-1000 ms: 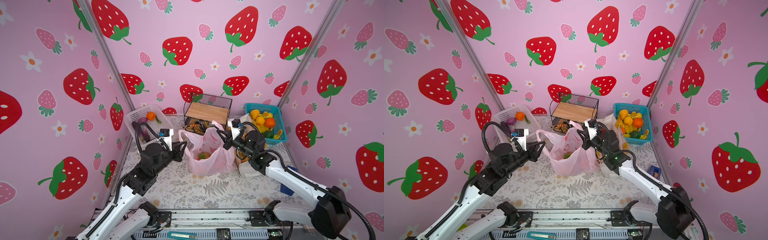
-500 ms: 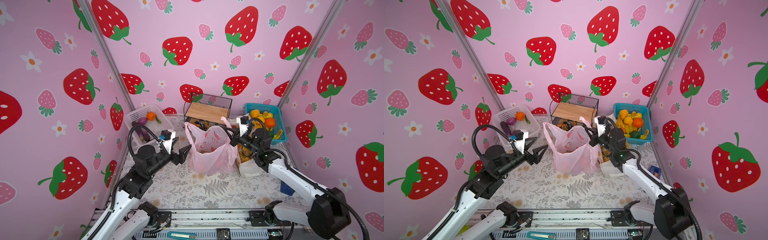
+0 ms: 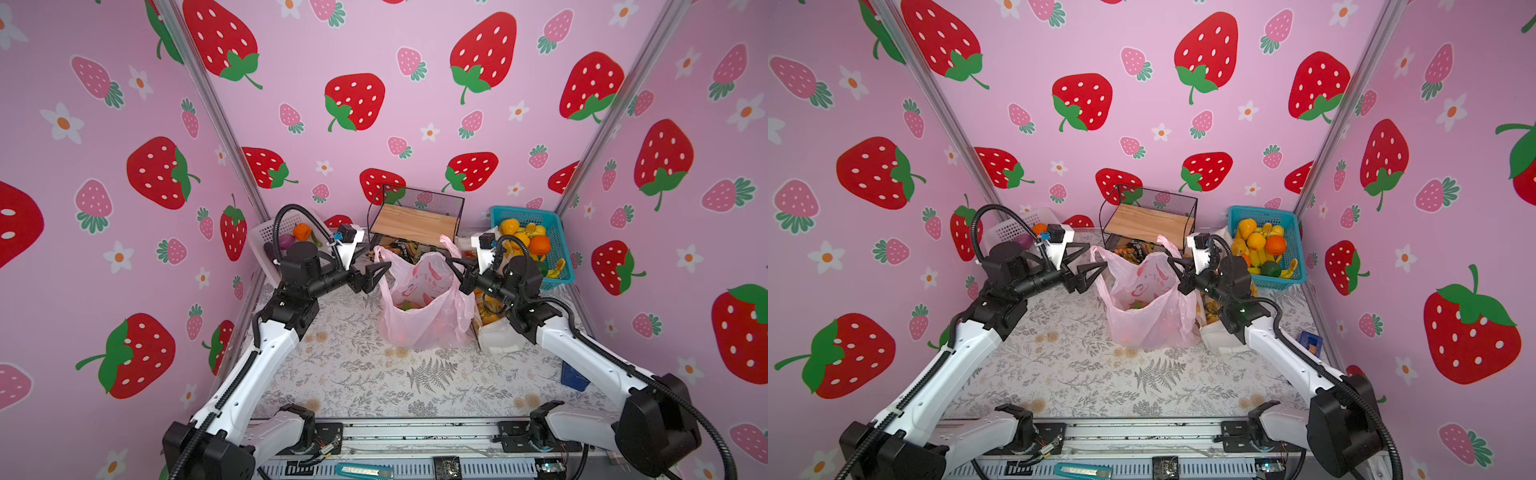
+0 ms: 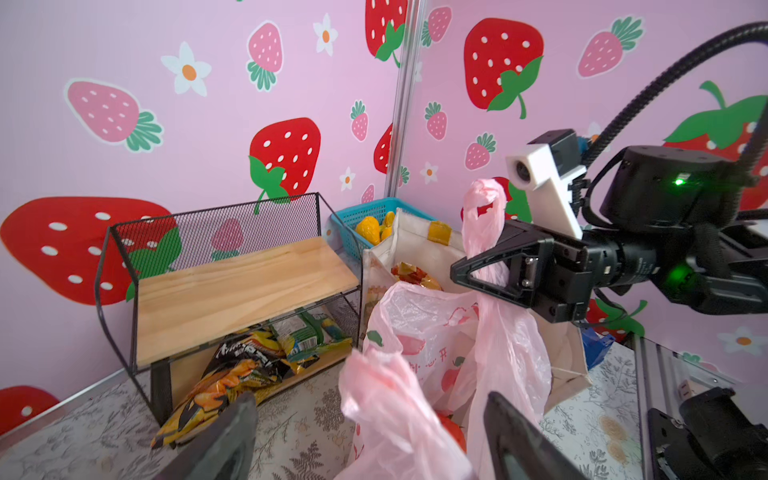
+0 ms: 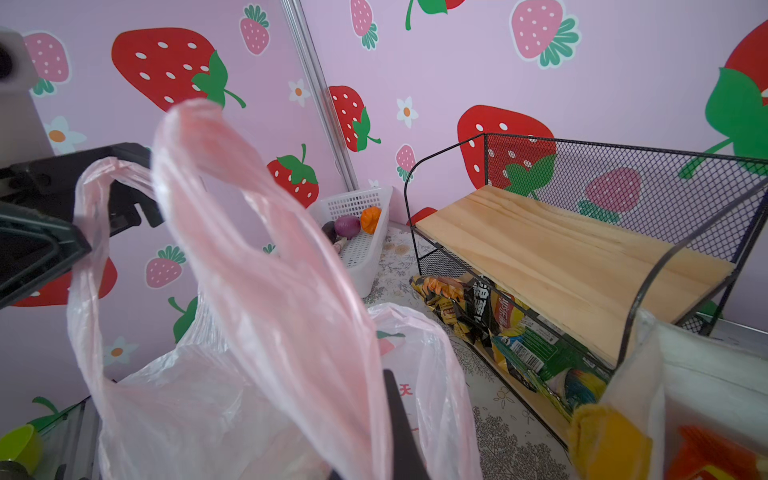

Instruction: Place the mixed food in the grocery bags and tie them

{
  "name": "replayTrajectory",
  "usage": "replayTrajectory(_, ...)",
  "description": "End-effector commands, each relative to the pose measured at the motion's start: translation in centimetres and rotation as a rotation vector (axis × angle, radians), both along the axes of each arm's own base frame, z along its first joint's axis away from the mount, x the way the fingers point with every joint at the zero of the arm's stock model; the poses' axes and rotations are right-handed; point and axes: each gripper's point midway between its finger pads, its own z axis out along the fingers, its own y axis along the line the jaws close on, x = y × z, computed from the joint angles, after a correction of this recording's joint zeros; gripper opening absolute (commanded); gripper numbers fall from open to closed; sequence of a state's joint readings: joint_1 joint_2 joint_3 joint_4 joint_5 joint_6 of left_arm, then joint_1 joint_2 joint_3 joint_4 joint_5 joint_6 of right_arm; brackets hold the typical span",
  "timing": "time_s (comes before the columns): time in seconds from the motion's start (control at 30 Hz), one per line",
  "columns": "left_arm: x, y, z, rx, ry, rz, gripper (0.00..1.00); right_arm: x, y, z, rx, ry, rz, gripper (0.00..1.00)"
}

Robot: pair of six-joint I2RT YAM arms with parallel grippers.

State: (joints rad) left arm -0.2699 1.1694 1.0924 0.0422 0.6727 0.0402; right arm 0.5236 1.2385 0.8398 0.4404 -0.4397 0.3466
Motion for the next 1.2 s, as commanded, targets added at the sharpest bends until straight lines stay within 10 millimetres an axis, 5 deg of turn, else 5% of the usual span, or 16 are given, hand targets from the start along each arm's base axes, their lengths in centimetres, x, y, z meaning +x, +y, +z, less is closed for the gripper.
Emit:
replayTrajectory(0.0,0.0,-1.3,3.2,-0.003,-0.119,-0.107,0.86,0.2,0.1,0.0,0.000,0.005,0.006,0.00)
replayTrajectory(0.17,1.5,-2.7,3.7,-0.016,-0.097,-0.192,0.74,0.5,0.4,-0.1,0.000,0.014,0.009,0.00)
replayTrajectory(0.33,1.6,-3.4,4.1,-0.053,-0.042,-0.247,0.28,0.7,0.9,0.7,0.032,0.021,0.031,0.00)
replayTrajectory(0.5,0.7,-2.5,4.4,-0.083,0.000,-0.177,0.00,0.4,1.6,1.8,0.088,0.032,0.082,0.00)
replayTrajectory(0.73,-1.1,0.1,4.5,-0.092,-0.011,-0.015,0.00,0.7,1.3,2.1,0.089,0.022,0.051,0.00)
replayTrajectory(0.77,-1.0,0.5,4.2,-0.089,-0.015,0.012,0.06,0.8,1.3,2.1,0.087,0.023,0.049,0.00)
replayTrajectory(0.8,-0.9,1.0,3.9,-0.086,-0.012,0.043,0.28,0.7,1.3,2.0,0.085,0.023,0.052,0.00)
replayTrajectory(0.87,-0.5,1.8,3.2,-0.097,0.024,0.082,0.56,0.7,1.3,1.8,0.082,0.025,0.053,0.00)
replayTrajectory(0.93,-0.6,1.9,2.7,-0.127,0.059,0.063,0.67,0.8,1.4,1.5,0.077,0.031,0.053,0.00)
replayTrajectory(1.07,-0.4,1.0,1.1,-0.138,0.113,0.006,0.73,0.9,1.4,1.0,0.070,0.042,0.053,0.00)
replayTrajectory(1.17,0.3,0.3,0.8,-0.155,0.161,-0.029,0.65,0.9,1.5,0.8,0.068,0.047,0.057,0.00)
